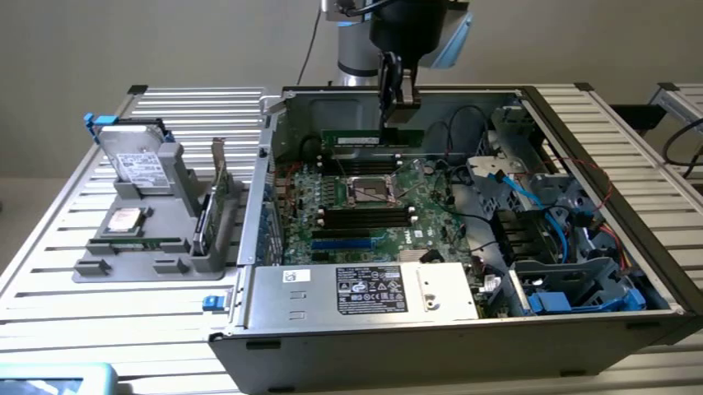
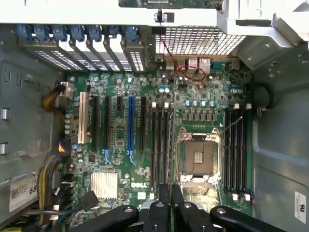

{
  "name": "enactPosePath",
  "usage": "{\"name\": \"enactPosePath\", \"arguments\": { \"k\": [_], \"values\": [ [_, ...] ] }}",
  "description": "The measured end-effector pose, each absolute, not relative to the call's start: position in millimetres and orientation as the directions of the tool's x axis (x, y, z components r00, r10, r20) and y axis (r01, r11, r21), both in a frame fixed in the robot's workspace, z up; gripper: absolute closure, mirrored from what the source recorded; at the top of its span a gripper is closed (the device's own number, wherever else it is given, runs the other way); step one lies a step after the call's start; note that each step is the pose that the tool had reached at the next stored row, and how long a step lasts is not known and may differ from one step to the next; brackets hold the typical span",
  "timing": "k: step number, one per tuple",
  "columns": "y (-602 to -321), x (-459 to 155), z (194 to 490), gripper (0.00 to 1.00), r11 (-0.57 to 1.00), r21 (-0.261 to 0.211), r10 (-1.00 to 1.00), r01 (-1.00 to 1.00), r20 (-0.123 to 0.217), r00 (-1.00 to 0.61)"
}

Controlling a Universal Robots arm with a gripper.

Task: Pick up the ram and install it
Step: 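Insert the ram into the slot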

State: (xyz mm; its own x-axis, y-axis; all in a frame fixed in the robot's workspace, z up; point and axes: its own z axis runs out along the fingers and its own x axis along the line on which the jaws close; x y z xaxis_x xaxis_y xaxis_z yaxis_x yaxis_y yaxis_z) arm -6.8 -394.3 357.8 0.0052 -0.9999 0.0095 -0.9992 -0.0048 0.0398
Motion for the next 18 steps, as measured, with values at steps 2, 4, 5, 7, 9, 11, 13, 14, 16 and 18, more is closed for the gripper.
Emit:
{"name": "enactPosePath", "arguments": {
  "k": [2,4,5,7,9,11,13,14,16,18],
  "values": [
    [-394.3,-6.9,354.5,0.87,-0.005,0.038,-1.000,-0.999,0.010,0.005],
    [-394.3,-6.9,350.9,0.87,-0.005,0.037,-1.000,-0.999,0.010,0.005],
    [-394.3,-6.9,348.9,0.87,-0.005,0.037,-1.000,-0.999,0.009,0.005],
    [-394.3,-6.9,345.4,0.87,-0.005,0.036,-1.000,-0.999,0.010,0.005],
    [-394.3,-6.9,341.8,0.87,-0.005,0.036,-1.000,-0.999,0.011,0.005],
    [-394.3,-6.9,338.9,0.87,-0.005,0.036,-1.000,-0.999,0.013,0.005],
    [-394.3,-6.9,336.6,0.87,-0.005,0.036,-1.000,-0.999,0.013,0.005],
    [-394.4,-6.9,335.7,0.87,-0.005,0.036,-1.000,-0.999,0.014,0.005],
    [-395.2,-6.9,334.3,0.87,-0.005,0.036,-1.000,-0.999,0.015,0.005],
    [-395.8,-6.9,332.7,0.87,-0.005,0.036,-1.000,-0.999,0.018,0.005]
  ]
}}
